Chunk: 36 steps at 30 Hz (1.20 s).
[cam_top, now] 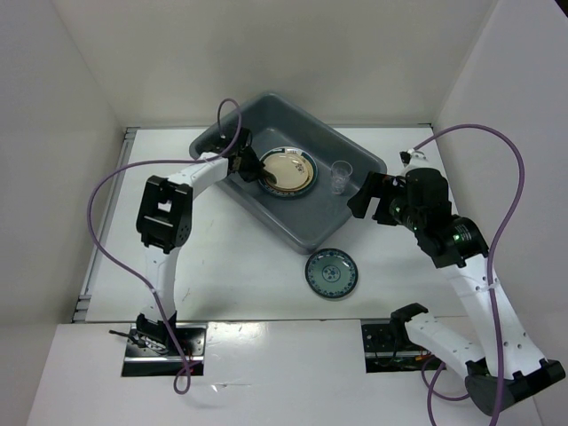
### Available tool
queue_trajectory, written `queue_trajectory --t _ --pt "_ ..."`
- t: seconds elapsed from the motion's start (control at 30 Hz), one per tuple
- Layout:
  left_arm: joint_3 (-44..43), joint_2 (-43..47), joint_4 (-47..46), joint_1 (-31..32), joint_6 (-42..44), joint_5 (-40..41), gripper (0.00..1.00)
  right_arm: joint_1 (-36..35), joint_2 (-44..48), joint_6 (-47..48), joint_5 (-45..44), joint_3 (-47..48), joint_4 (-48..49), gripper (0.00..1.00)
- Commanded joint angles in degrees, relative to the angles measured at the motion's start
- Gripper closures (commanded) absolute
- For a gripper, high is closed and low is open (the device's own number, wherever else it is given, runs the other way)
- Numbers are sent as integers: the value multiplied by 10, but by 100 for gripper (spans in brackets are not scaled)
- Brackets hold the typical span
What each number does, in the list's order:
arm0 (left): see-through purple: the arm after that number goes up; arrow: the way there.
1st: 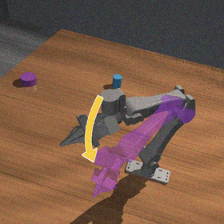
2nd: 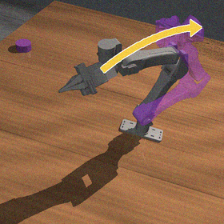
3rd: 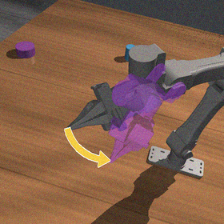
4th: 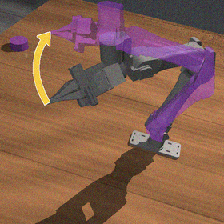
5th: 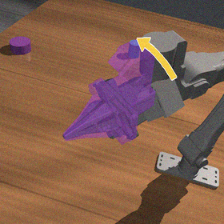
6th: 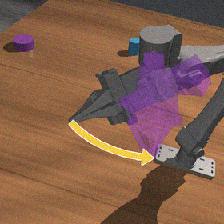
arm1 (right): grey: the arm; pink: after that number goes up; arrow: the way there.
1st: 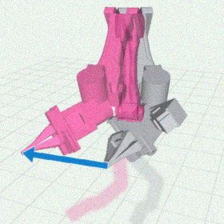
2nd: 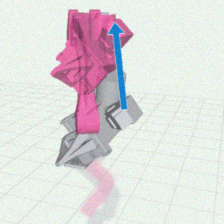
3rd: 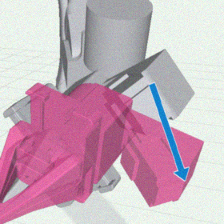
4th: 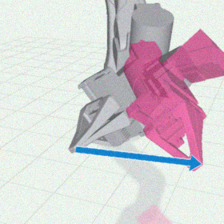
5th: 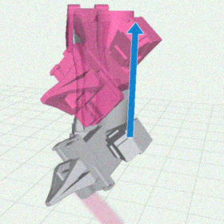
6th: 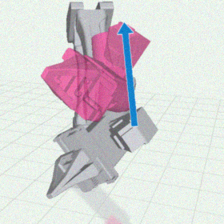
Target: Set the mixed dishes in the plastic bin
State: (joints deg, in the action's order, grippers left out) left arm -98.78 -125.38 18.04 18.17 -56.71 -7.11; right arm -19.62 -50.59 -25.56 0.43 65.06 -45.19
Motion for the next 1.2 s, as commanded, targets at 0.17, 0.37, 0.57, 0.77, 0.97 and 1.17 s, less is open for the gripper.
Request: queue_trajectory --t 0.17,0.37,0.57,0.77,0.97,1.17 --pt "-61 -6 -42 0 15 -23 35 3 10 -16 -14 31 -10 1" --pt "-184 13 29 0 54 3 4 3 10 -16 -3 26 -5 1" --pt "-117 149 13 0 75 10 4 3 10 -16 4 15 6 1" --pt "72 351 1 44 81 51 6 8 10 -10 4 22 19 1" --pt "276 544 18 110 -2 96 6 8 5 -5 -22 60 8 1" --pt "471 688 23 185 -165 120 6 8 -13 6 -27 79 8 1"
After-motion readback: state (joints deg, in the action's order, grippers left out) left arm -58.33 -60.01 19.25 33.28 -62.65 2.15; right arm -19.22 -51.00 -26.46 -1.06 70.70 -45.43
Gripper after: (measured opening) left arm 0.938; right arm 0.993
